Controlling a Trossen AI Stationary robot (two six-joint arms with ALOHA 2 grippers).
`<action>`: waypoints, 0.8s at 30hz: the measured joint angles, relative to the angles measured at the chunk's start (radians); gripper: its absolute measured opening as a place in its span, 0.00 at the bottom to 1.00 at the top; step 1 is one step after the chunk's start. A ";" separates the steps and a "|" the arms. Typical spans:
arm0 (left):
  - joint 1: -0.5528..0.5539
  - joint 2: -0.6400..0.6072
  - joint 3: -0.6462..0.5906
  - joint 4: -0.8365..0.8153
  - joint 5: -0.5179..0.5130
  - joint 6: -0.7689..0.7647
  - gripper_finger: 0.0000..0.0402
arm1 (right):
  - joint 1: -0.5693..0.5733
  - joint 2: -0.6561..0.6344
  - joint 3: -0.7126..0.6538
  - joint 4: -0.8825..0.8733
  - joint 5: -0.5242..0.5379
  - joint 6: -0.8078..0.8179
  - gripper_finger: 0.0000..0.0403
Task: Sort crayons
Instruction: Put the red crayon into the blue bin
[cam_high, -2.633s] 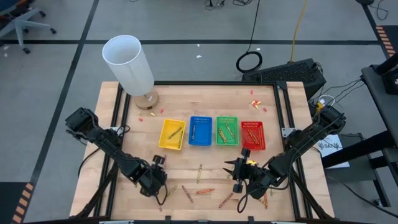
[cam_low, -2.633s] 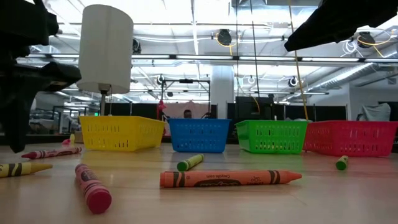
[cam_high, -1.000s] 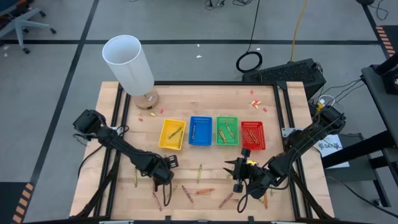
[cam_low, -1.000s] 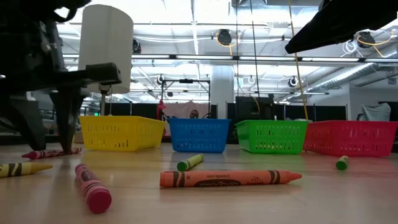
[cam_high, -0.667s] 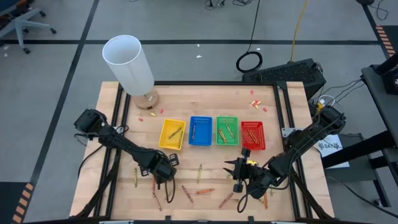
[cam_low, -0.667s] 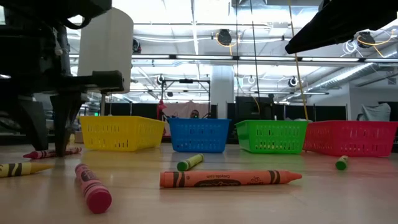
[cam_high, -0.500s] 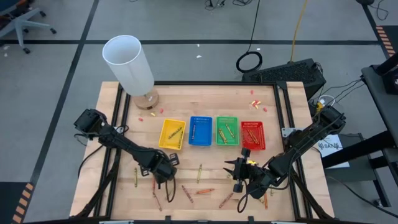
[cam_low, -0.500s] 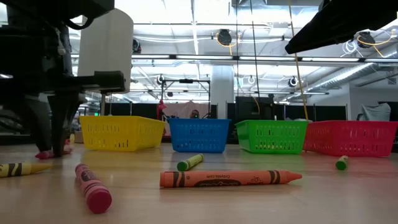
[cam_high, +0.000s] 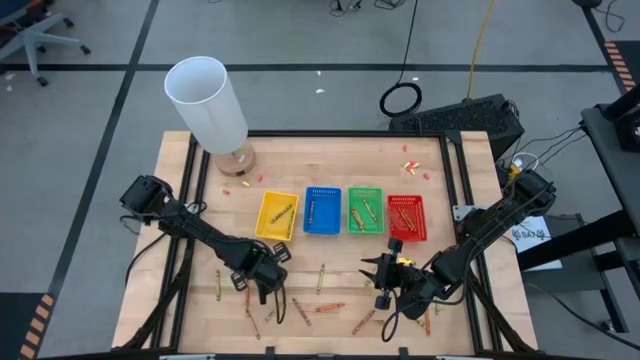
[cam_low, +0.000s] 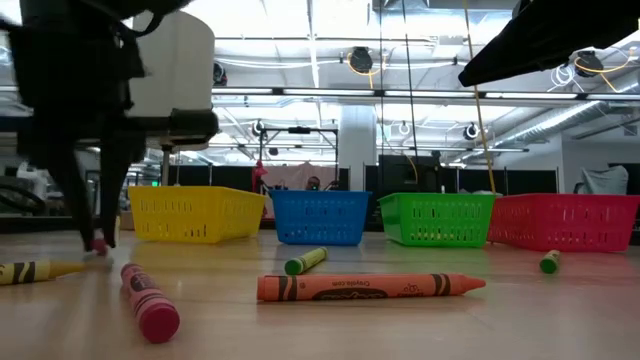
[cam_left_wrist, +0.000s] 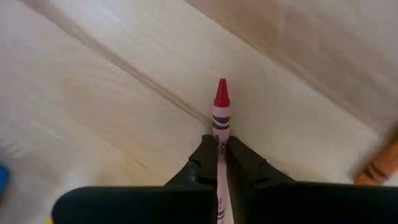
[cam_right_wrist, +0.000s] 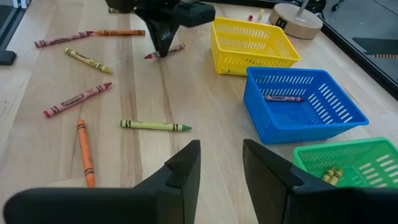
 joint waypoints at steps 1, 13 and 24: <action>0.000 -0.006 0.000 0.004 0.002 -0.031 0.02 | 0.000 0.000 0.000 0.000 0.001 0.000 0.26; -0.027 -0.146 0.001 0.297 -0.019 -0.274 0.02 | -0.025 0.023 0.000 0.011 0.005 0.048 0.26; -0.018 -0.197 0.002 0.692 -0.095 -0.273 0.02 | -0.113 0.253 0.000 0.353 0.001 -0.150 0.26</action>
